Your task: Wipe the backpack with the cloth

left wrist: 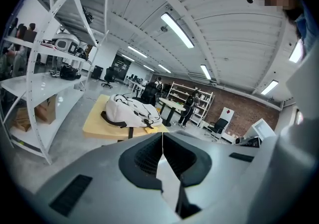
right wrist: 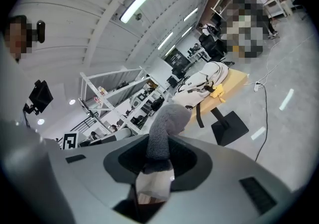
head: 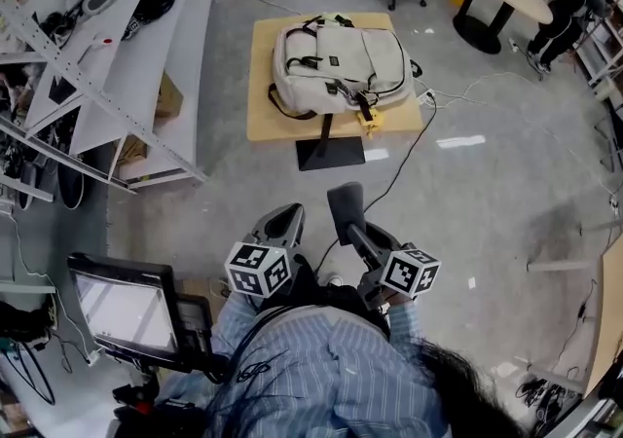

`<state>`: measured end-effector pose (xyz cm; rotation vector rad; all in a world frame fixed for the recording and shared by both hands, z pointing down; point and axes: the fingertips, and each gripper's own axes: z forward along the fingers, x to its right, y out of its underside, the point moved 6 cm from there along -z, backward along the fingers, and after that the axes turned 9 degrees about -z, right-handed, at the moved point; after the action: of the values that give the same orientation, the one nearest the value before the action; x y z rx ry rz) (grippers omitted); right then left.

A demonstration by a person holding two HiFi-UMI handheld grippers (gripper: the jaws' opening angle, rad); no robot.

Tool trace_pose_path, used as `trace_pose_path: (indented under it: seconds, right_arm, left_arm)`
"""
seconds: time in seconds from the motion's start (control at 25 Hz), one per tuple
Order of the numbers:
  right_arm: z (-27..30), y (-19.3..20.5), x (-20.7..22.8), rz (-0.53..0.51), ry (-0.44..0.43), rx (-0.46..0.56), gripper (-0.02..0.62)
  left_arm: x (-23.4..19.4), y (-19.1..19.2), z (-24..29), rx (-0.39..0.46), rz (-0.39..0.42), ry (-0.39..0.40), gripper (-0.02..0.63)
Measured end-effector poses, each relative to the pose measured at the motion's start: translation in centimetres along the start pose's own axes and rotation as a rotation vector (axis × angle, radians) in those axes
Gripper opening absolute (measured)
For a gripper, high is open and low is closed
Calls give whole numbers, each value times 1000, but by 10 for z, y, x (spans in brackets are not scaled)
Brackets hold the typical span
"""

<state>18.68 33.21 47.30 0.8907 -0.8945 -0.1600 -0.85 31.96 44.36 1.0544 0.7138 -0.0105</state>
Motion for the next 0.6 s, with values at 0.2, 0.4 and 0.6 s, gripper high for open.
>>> trace_pose_path:
  seconds: [0.2, 0.4, 0.6]
  right_arm:
    - [12, 0, 9, 10, -42, -50, 117]
    - [45, -20, 16, -12, -58, -65, 117]
    - [103, -46, 22, -11, -42, -57, 117]
  left_arm:
    - [-10, -3, 3, 24, -16, -60, 8]
    - [-38, -32, 15, 93, -46, -82, 8]
    - [-93, -68, 38, 87, -95, -75, 8]
